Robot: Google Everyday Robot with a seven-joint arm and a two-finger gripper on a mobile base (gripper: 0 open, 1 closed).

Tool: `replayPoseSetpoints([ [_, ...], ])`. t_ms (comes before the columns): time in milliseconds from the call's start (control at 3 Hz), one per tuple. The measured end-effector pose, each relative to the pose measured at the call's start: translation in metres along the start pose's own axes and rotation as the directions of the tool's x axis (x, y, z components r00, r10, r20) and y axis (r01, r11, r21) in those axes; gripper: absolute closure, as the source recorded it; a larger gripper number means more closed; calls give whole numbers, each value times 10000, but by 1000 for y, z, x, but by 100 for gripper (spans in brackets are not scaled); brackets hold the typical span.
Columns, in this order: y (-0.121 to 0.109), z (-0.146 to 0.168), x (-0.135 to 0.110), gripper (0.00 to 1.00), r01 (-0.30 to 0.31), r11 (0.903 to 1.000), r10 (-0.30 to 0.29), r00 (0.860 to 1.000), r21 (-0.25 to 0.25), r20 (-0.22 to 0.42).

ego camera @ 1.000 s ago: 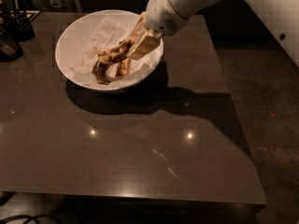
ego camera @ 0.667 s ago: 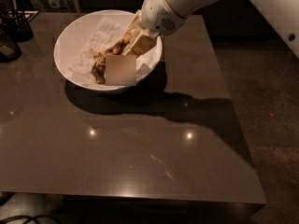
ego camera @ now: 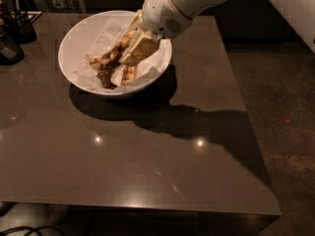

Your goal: Pick banana from white bowl

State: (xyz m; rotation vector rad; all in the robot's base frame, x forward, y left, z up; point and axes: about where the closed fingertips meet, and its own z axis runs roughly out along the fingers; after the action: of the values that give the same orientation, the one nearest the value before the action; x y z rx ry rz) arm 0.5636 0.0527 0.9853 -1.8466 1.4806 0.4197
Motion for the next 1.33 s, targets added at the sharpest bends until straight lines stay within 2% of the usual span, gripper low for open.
replayPoseSetpoints([
  [333,0,1,-1,100,33,10000,-33,10000,-38,6],
  [1000,43,2,-27,100,-57,9999,51,9978,89,668],
  [1333,73,5,-46,100,-59,9998,43,9950,164,1000],
])
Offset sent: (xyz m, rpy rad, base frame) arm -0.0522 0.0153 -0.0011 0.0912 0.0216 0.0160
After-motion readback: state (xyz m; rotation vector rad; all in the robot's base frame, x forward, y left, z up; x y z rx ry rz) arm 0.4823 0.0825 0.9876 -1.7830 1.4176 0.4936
